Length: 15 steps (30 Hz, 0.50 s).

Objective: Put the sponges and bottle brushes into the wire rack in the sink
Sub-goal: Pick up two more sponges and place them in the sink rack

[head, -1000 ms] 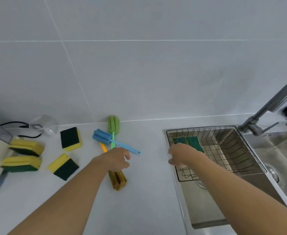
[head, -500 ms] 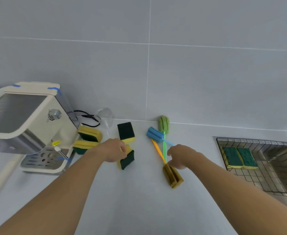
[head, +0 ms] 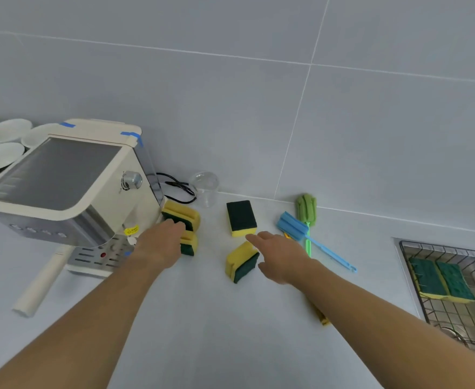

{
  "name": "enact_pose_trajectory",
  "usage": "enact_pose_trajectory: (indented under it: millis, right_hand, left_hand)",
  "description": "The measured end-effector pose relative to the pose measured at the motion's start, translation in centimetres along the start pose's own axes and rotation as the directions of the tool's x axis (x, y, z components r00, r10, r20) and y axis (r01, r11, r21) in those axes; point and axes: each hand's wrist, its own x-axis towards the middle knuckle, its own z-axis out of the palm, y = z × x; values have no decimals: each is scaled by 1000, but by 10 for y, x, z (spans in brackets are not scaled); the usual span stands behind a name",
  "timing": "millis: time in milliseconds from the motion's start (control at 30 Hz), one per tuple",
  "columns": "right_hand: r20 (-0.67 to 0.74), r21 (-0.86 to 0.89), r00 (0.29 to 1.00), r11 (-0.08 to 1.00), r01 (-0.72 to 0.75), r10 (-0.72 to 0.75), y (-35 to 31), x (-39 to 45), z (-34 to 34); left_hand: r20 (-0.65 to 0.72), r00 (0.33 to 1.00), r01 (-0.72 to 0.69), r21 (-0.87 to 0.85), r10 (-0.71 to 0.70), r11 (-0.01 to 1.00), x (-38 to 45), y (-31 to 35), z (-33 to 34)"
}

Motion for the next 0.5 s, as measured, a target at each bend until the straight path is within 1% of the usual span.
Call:
enact_pose_trajectory:
  millis: [133,233,333,500]
  right_hand:
    - [-6,-8,999,999,40,-40,-3,18,6]
    - [17,-19,999,999,50,-50,0,28,9]
    - [40,-19,998,998,52,-51,3,35,11]
    - [63,27,996,997,66,-67,8,41,16]
  left_hand:
    - [12,999,-41,116,40,992,16,-5,4]
    - [32,997,-77,183,72,980,28,-5,8]
    - [61,996,-83,213,72,974,36,-4,11]
    - [92,995,-68,219,49,973,41,-6,22]
